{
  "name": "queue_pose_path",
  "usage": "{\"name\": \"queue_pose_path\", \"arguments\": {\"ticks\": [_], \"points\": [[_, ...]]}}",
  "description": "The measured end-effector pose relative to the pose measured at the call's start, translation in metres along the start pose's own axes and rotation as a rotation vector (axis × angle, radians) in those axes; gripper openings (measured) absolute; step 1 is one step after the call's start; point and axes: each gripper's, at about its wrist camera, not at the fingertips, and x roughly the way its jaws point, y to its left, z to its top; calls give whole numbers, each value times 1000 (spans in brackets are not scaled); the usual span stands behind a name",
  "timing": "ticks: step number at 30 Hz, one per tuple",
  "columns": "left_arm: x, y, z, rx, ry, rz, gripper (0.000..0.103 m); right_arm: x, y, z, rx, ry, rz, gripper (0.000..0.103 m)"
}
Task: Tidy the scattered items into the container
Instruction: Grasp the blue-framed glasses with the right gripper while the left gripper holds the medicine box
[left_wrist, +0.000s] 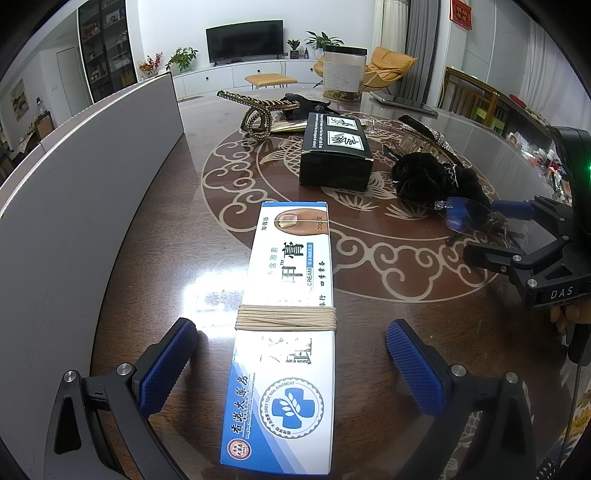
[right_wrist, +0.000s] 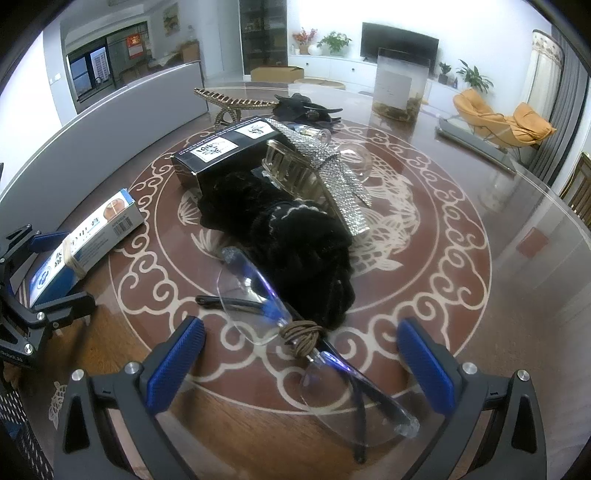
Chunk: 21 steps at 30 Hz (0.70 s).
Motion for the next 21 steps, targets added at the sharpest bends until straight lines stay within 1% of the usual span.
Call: {"name": "queue_pose_path", "arguments": {"ticks": [12, 15, 16, 17, 18, 19, 20, 21], "points": [[1, 0, 2, 5, 8, -5, 103, 1, 0, 0, 0, 0, -1, 103], [1, 0, 5, 29, 29, -15, 103, 1, 2, 1, -4, 26, 6, 103], [0, 0, 5, 29, 26, -13, 97, -1, 5, 0, -15, 38, 15, 97], [-3, 0, 5, 28, 10, -12, 72, -4, 7, -1, -23, 36, 19, 82], [-8, -1, 4, 33, -4, -14, 59, -8, 10, -3, -31, 28, 28, 73], [-11, -3, 5, 41, -1, -12, 44, -13, 12, -4, -37, 27, 34, 53], [-12, -4, 5, 43, 13, -11, 44, -17, 12, -5, -37, 34, 35, 30], [-13, -5, 4, 42, 18, -13, 44, -19, 11, -7, -32, 40, 37, 25]]}}
